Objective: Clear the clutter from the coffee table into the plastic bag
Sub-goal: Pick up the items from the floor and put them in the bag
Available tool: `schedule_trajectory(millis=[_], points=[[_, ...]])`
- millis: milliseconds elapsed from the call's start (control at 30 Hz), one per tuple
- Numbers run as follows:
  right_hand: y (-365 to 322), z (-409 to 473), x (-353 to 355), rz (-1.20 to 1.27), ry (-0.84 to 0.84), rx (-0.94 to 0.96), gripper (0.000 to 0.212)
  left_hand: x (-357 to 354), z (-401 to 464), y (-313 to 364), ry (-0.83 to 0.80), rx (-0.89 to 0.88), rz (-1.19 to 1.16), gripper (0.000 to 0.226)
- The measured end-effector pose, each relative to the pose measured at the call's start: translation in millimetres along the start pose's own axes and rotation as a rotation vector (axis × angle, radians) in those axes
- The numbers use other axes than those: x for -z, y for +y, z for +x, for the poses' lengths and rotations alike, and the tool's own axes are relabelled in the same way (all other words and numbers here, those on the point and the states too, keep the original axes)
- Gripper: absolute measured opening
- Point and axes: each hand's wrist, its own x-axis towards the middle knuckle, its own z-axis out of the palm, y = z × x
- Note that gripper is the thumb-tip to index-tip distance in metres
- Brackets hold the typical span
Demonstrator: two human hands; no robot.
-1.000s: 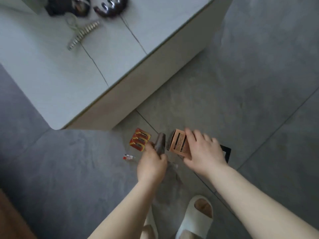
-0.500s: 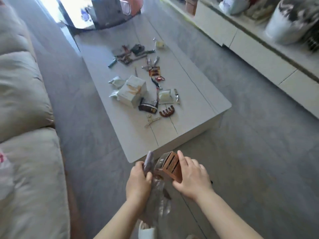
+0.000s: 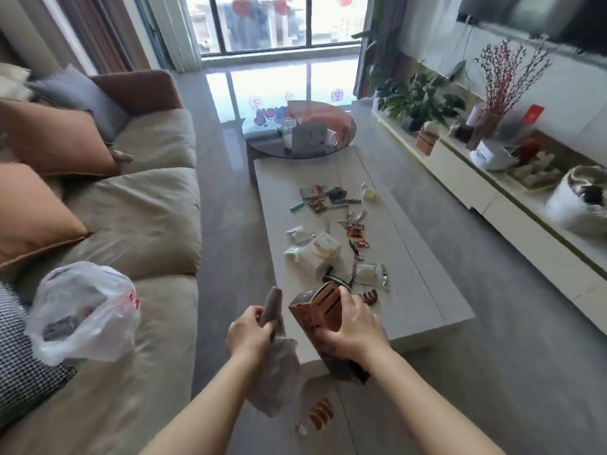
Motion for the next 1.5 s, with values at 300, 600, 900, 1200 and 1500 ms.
schedule_trajectory(millis=[300,600,900,1200,1500], points=[[-71.1,9.3,11.3,0.019,-0.088,0.17,0.099,70.4,-24.6,-9.4,0.18,0.114,-0.127,0.036],[-141.1,26.6,-7.2,0.004,-0.145,0.299,0.09,121.1,-11.1,-34.9,0.256,0.189,-0.215,0.035],[-235.0,75.6,-71.9,-0.021,-0.205,0.349,0.097,188.9,53.2,-104.2,0.288,0.275,-0.233,0.034],[-356.8,151.3,-143.2,-0.067,-0.248,0.333,0.091,278.4,161.1,-178.2,0.255,0.369,-0.247,0.037],[-441.3,206.0,-187.2,-0.054,-0.273,0.34,0.102,330.2,231.5,-238.3,0.269,0.462,-0.268,0.042]])
